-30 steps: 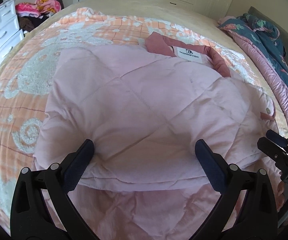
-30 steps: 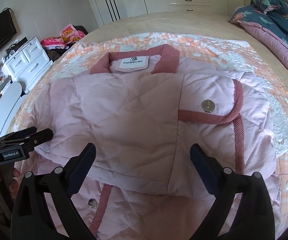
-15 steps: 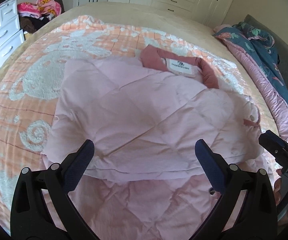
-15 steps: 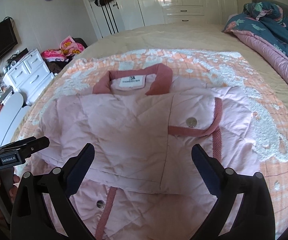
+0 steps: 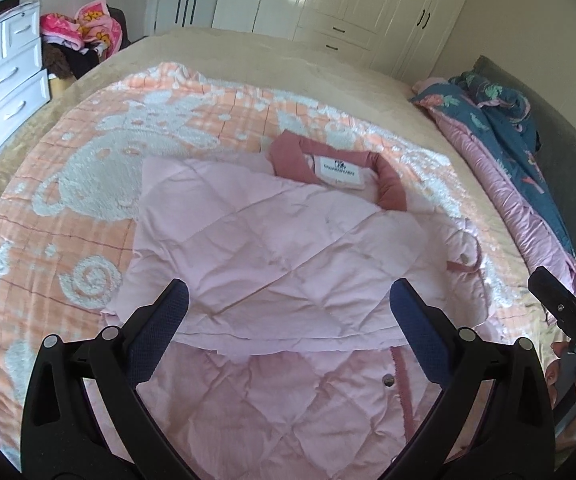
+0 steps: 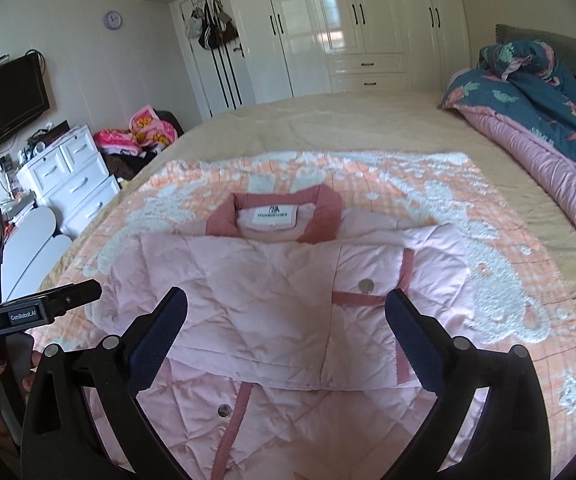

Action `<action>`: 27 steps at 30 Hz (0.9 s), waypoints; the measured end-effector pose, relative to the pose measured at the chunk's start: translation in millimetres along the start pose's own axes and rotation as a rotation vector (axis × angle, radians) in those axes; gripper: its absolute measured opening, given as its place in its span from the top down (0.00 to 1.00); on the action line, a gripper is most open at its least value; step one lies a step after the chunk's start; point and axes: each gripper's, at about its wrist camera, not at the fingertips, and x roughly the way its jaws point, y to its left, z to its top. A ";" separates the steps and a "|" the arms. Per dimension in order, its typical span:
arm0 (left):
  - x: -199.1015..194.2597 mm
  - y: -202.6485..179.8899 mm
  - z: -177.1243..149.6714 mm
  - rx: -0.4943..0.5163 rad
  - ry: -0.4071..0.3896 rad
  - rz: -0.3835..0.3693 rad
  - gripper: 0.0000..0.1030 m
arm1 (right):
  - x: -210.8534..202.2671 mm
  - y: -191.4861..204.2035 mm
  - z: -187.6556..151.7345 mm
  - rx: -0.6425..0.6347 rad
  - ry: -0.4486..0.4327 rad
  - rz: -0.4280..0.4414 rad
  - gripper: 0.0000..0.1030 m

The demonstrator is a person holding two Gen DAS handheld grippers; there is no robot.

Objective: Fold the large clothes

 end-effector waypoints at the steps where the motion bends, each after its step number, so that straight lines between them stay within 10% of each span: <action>1: -3.7 0.5 0.2 -0.003 -0.007 -0.005 0.09 | -4.1 -0.5 0.7 0.002 -0.007 0.001 0.04; 27: -95.7 4.1 -27.4 0.003 -0.147 -0.052 0.09 | -83.0 -5.3 -28.0 0.021 -0.090 0.003 0.04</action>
